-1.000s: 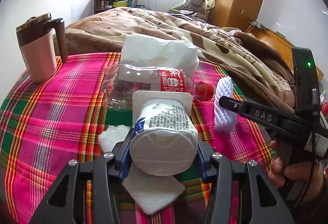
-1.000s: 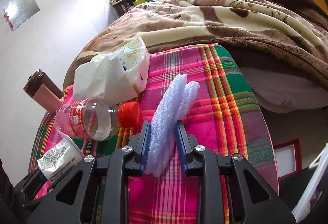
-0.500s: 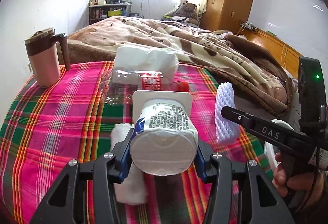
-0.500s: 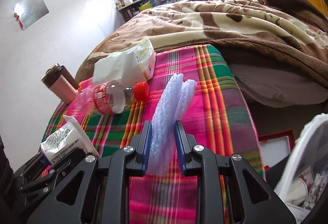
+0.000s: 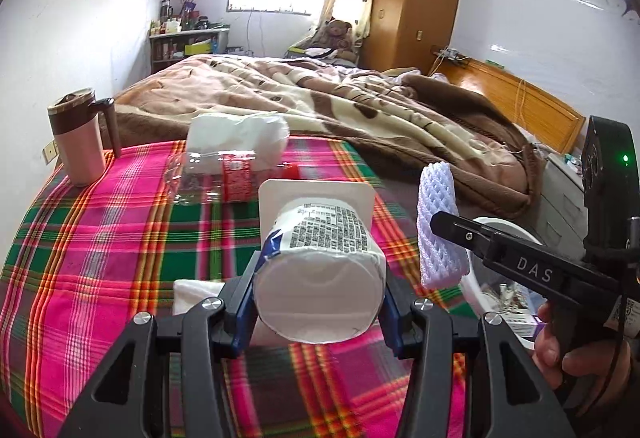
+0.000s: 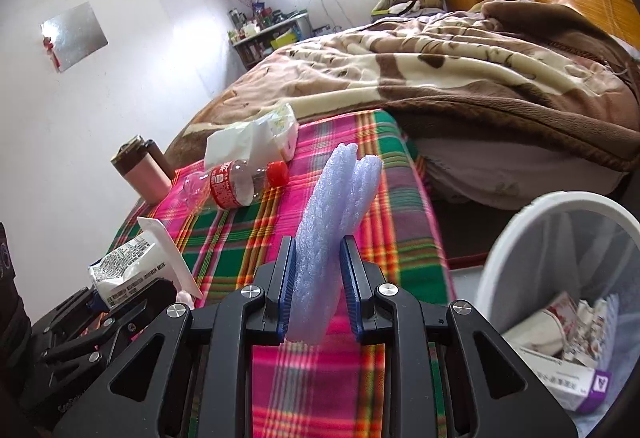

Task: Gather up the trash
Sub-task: 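Carry the white container and foam net sleeve over the wastebasket with both tools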

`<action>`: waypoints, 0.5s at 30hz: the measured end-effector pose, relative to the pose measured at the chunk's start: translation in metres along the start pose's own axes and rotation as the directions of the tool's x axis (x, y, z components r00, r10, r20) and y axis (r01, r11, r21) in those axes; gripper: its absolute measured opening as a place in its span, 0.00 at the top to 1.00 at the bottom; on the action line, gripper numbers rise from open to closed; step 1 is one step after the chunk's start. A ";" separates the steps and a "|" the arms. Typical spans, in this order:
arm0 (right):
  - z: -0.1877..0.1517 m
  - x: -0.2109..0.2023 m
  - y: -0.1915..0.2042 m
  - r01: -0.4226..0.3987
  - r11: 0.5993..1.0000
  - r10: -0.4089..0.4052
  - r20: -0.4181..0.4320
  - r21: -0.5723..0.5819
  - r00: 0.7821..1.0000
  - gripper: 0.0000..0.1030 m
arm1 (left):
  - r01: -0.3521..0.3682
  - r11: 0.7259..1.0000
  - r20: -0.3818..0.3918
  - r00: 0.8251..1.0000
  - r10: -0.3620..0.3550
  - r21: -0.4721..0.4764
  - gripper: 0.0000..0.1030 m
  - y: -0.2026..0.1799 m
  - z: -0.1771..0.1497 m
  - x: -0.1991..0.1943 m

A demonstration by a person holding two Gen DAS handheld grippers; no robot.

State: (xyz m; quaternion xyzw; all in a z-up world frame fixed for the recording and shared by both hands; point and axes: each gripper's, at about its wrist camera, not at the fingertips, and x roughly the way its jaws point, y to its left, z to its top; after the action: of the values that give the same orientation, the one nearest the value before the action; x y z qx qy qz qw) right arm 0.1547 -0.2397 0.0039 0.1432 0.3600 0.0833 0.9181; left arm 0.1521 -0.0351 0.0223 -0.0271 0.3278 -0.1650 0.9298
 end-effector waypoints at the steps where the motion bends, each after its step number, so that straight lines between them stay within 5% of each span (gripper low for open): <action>1: -0.001 -0.004 -0.002 0.006 1.000 -0.006 0.004 0.004 1.000 0.77 | 0.010 1.000 0.003 1.000 -0.010 0.003 0.49 -0.003 0.000 -0.002; 15: -0.017 -0.052 -0.043 0.120 0.991 -0.125 0.080 0.067 0.989 0.77 | 0.099 0.992 0.023 0.995 -0.101 0.083 0.49 -0.060 -0.007 -0.011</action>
State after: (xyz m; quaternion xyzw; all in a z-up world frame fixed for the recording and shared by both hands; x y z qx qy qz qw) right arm 0.1071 -0.2900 0.0112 0.1524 0.3316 0.0095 0.9310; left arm 0.1225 -0.0877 0.0329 -0.0076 0.3064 -0.2243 0.9251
